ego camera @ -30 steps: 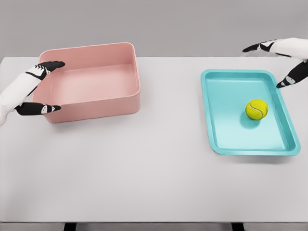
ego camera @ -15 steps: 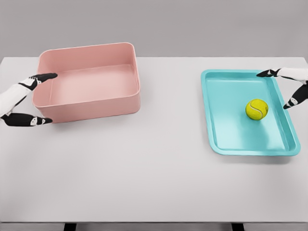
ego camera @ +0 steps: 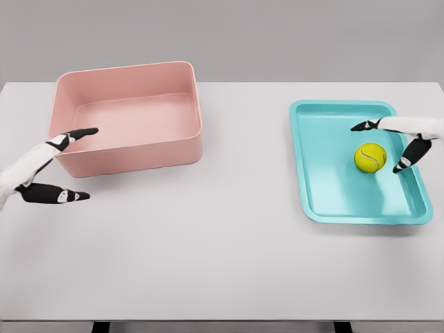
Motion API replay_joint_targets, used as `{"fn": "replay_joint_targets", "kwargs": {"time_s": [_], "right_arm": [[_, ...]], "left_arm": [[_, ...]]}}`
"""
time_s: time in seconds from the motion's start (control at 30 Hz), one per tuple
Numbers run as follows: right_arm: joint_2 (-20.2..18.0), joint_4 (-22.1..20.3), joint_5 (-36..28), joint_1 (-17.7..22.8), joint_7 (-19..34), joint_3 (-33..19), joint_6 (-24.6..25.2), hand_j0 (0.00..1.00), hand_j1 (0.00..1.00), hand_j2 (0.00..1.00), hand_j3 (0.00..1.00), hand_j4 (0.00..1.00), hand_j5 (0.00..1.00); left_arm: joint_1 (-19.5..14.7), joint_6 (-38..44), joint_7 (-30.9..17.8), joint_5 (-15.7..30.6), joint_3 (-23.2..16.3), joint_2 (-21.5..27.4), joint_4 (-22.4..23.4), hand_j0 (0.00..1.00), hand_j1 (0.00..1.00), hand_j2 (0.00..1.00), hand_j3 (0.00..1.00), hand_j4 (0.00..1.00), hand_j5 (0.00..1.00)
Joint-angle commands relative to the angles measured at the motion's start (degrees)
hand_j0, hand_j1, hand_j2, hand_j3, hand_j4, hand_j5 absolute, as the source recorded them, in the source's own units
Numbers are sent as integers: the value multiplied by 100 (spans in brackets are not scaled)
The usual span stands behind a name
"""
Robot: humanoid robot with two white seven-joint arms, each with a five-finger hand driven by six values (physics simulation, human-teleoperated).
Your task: Put the tennis from the blue tray into the pink basket with both arms
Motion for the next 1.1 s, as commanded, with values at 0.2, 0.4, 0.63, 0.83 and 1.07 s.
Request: {"fn": "replay_joint_targets", "kwargs": {"time_s": [0.2,0.4,0.63,0.83,1.07], "right_arm": [[60,49,-15,0,-2,106,5,100,100,100,100,100,100],[122,66,-15,-9,-2,176,5,100,100,100,100,100,100],[122,119,-6,0,-2,176,5,100,100,100,100,100,100],[122,145,3,0,-2,176,14,92,92,92,92,92,92],[157,145,29,0,-2,176,5,75,75,75,75,75,75]], "left_arm": [[202,4,13,86,-48,123,-312,100,100,100,100,100,100],[492,4,21,165,-39,185,-426,100,100,100,100,100,100],[747,4,21,358,-40,194,-426,100,100,100,100,100,100],[862,4,13,473,-40,194,-408,100,100,100,100,100,100],[897,4,-14,543,-48,194,-408,100,100,100,100,100,100]]}}
